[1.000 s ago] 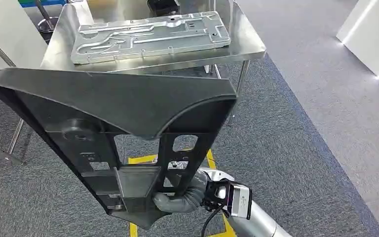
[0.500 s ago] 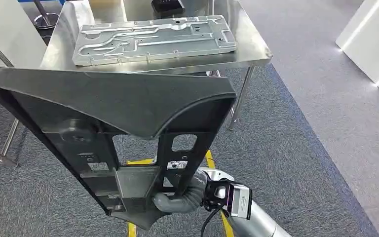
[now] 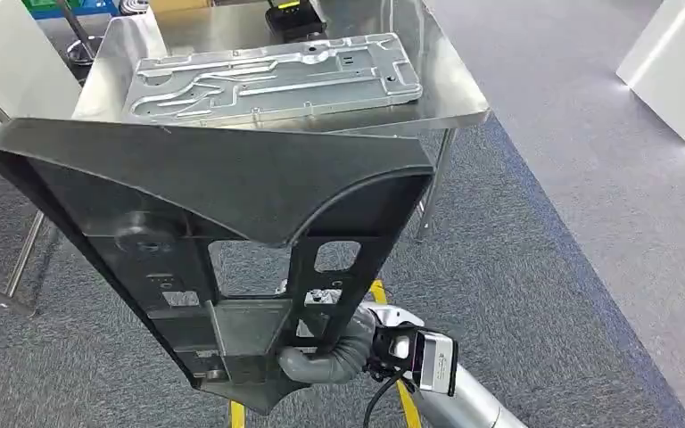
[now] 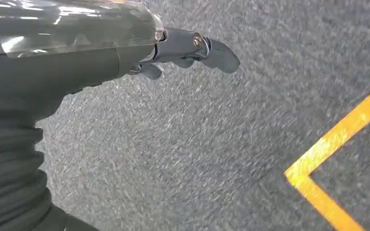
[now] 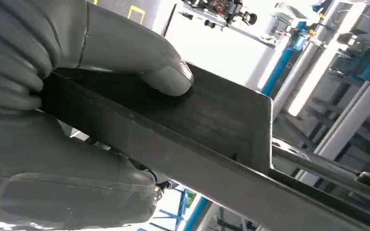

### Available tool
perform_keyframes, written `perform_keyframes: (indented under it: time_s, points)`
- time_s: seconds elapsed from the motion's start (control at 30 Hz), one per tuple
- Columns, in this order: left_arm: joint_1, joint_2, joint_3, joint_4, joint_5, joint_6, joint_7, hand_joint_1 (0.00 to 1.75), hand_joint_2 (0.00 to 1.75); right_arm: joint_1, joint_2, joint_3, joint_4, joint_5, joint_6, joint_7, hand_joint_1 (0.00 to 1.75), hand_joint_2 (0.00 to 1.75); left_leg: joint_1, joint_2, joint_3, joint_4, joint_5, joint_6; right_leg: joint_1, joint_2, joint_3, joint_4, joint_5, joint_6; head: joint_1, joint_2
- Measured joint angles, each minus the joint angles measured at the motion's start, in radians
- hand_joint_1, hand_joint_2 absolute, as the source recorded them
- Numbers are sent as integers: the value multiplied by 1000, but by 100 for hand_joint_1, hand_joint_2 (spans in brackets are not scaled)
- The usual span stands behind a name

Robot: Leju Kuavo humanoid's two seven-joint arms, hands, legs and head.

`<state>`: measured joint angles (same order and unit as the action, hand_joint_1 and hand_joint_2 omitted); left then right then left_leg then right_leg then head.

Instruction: Take the parts from the cabinet and place them on the table.

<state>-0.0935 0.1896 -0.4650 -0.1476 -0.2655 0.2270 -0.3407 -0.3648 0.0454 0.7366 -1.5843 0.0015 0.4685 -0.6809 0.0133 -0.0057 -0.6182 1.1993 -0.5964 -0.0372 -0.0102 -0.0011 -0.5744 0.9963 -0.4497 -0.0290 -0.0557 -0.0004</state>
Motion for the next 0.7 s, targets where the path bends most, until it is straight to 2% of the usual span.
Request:
perform_keyframes:
  time_s: [0.03, 0.07, 0.1, 0.13, 0.2, 0.23, 0.27, 0.3, 0.37, 0.4, 0.43, 0.47, 0.53, 0.57, 0.6, 0.63, 0.7]
  points:
    - [3, 0, 0, 0, 0, -1, 0, 0, 175, 1, 0, 0, 0, 0, 0, 0, 168, 175, 0, 0, -50, 81, -25, -2, 1, 0, 4, 0, -6, -1, 0, 0]
    - [6, 0, 0, 0, 0, -2, 0, 0, 175, 3, 0, 0, 0, 0, 0, 0, 168, 175, 0, 0, -88, 131, -27, -3, 2, 0, 10, 0, -11, -2, 0, 0]
    - [7, 0, 0, 0, 0, -2, 0, 0, 175, 3, 0, 0, 2, 0, 0, 0, 168, 175, 0, 0, -97, 121, 3, -1, 4, 1, 19, 0, -18, -2, 0, 0]
    - [9, 0, 0, 0, 0, -2, 0, 0, 175, 3, 0, 0, 2, 0, 0, 0, 168, 175, 0, 0, -79, 58, 55, 3, 5, 2, 30, 0, -25, -2, 0, 0]
    - [10, 3, 0, 0, 0, -2, 0, 0, 175, 2, 3, 0, 2, 0, 0, 0, 168, 175, -2, 0, -4, -129, 165, 15, 7, 2, 53, 0, -39, 2, 0, 0]
    - [11, 5, 0, 0, 0, -2, 0, 0, 175, 2, 3, 0, 2, 0, 0, 0, 168, 175, -5, 0, 18, -191, 181, 24, 7, 1, 57, -1, -46, 6, 0, 0]
    - [9, 6, 0, 0, -1, -2, -1, 0, 175, 2, 4, 0, 2, 0, 0, 0, 168, 175, -13, 0, 24, -196, 173, 31, 12, 4, 58, -1, -52, 14, 0, 0]
    - [8, 6, 0, 0, 0, -2, -2, 0, 175, 2, 5, 0, 2, 0, 0, 0, 168, 175, -14, -1, 22, -196, 171, 35, 11, 4, 59, -6, -54, 20, 0, 0]
    - [9, 6, 0, 0, 0, -2, 0, 0, 175, 1, 5, 0, 2, 0, 0, 0, 168, 175, -10, -2, 27, -202, 165, 48, 12, 4, 67, 7, -45, 33, 0, 0]
    - [10, 5, 0, 0, 0, -2, 0, 0, 175, 1, 5, -1, 2, 0, 0, 0, 168, 175, -4, -2, 42, -208, 166, 52, 13, 4, 65, 14, -55, 38, 0, 0]
    - [11, 5, 0, 0, 0, -2, 0, 0, 175, 0, 5, -1, 1, 0, 0, 0, 168, 175, -4, -2, 51, -210, 164, 57, 12, 4, 56, 46, -70, 42, 0, 0]
    - [10, 5, 0, 0, 0, -2, 0, 0, 175, -2, 5, -2, 1, 0, 0, 0, 168, 175, -4, -2, 54, -210, 160, 62, 11, 4, 20, 112, -98, 44, 0, 0]
    - [10, 5, 0, 0, 0, -2, -1, 0, 175, 1, 3, -2, 2, 0, 0, 0, 168, 175, -5, -3, 58, -210, 151, 65, 7, 4, -83, 273, -166, 52, 0, 0]
    - [10, 4, 0, 0, 0, -2, 0, 0, 175, 4, 3, -2, 2, 0, 0, 0, 168, 175, -5, -3, 62, -209, 146, 64, 6, 4, -122, 320, -176, 55, 0, 0]
    - [13, 4, 0, 0, 0, -2, 0, 0, 175, 5, 3, -2, 2, 0, 0, 0, 168, 175, -5, -3, 69, -209, 141, 63, 6, 4, -139, 321, -159, 53, 0, 0]
    - [13, 4, 0, 0, 0, -2, 0, 0, 175, 4, 3, -2, 2, 0, 0, 0, 168, 175, -5, -3, 78, -209, 134, 61, 5, 3, -131, 275, -116, 52, 0, 0]
    - [12, 3, 0, 0, 0, -2, 0, 0, 175, 4, 3, -2, 2, 0, 0, 0, 168, 175, -5, -4, 104, -209, 117, 56, 5, 3, -63, 88, 9, 45, 0, 0]
